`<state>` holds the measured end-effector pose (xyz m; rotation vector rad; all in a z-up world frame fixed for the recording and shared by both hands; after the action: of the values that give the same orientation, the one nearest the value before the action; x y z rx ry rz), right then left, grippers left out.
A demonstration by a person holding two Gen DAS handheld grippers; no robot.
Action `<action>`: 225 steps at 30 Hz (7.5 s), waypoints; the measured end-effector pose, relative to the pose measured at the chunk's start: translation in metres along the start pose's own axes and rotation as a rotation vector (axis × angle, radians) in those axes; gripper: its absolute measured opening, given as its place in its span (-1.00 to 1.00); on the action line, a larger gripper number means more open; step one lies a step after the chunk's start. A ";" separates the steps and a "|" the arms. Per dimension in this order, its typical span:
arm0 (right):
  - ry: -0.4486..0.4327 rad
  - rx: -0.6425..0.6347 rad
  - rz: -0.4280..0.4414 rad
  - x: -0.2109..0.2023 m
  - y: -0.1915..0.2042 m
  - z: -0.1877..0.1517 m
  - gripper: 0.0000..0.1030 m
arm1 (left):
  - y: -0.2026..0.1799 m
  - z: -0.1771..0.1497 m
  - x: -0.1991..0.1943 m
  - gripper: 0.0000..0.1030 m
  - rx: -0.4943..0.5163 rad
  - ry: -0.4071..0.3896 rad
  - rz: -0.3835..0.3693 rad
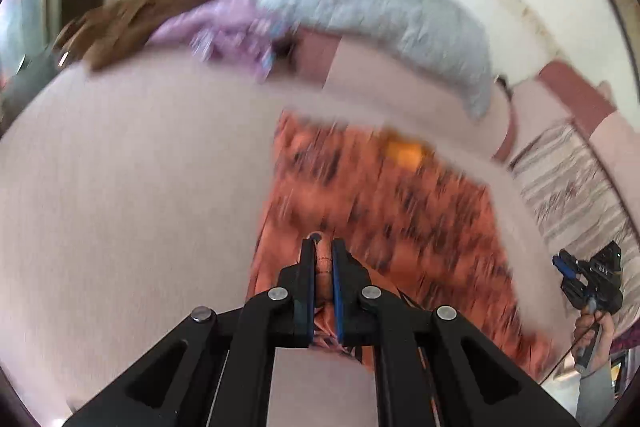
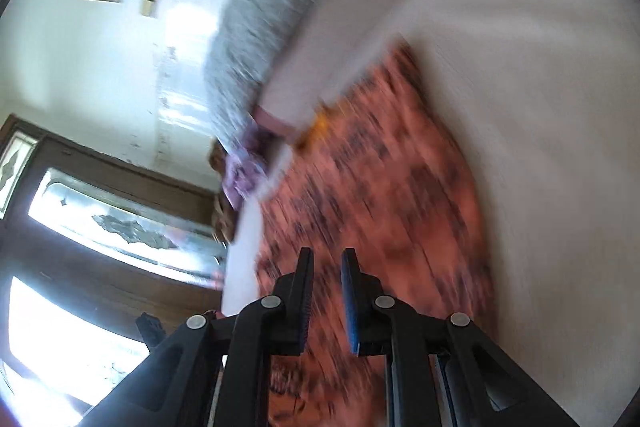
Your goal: Fold small clothes
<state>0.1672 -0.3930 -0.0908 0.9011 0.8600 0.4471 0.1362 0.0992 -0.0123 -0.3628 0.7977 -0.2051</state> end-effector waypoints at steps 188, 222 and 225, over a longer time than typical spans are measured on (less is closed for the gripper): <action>-0.010 0.085 -0.316 0.059 -0.039 -0.008 0.66 | -0.060 -0.112 0.049 0.40 0.118 0.195 0.291; -0.112 -0.024 -0.531 -0.022 -0.032 -0.127 -0.67 | -0.141 -0.129 0.097 0.61 0.138 0.208 0.199; -0.101 0.113 -0.391 -0.026 -0.069 -0.134 -0.47 | -0.142 -0.142 0.114 0.62 0.236 0.257 0.260</action>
<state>0.0438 -0.3832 -0.1804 0.8261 0.9486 0.0143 0.1039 -0.1013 -0.1226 -0.0069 1.0527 -0.1011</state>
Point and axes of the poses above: each gripper's, at about its wrist camera, not at the fingertips, and x roughly the way its jaws point, y to its left, z to its top, the point moved 1 cm from there along x, roughly the way its jaws point, and after that the axes turned 4 degrees about -z, right-handed, at the moved point
